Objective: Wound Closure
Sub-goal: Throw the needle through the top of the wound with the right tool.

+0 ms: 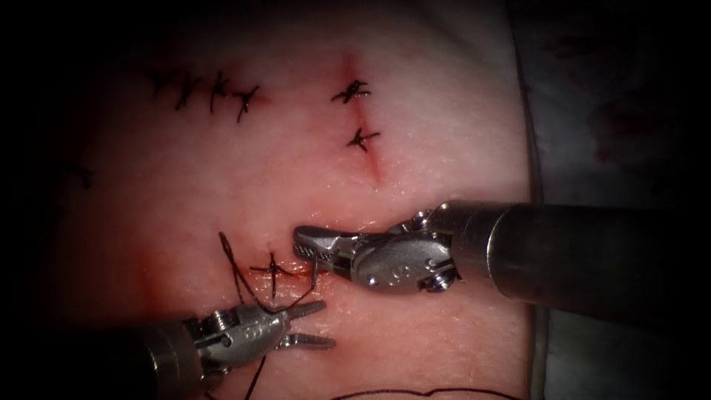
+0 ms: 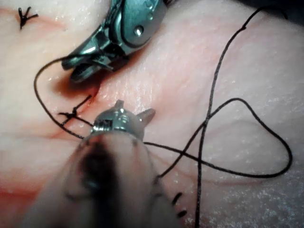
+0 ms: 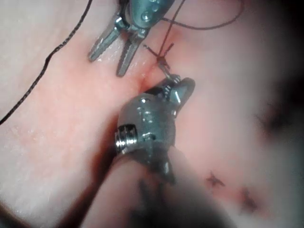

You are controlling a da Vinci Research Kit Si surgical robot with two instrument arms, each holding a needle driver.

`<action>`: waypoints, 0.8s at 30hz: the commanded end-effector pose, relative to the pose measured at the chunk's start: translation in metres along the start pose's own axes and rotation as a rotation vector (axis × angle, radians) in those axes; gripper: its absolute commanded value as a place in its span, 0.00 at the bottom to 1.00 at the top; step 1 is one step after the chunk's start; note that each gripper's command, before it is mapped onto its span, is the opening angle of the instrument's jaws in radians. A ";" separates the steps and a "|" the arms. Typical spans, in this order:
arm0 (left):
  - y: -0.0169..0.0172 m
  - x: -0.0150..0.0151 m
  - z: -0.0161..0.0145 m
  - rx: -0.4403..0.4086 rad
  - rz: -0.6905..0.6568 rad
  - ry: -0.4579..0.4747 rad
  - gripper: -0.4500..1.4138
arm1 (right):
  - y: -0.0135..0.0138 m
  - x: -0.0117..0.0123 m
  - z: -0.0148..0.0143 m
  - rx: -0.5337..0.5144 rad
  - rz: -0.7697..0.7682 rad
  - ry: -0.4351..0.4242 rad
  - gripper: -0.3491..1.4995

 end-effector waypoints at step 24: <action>-0.0002 0.0000 0.0005 -0.006 0.002 0.001 0.35 | -0.0082 -0.0088 0.0009 0.262 0.065 0.204 0.00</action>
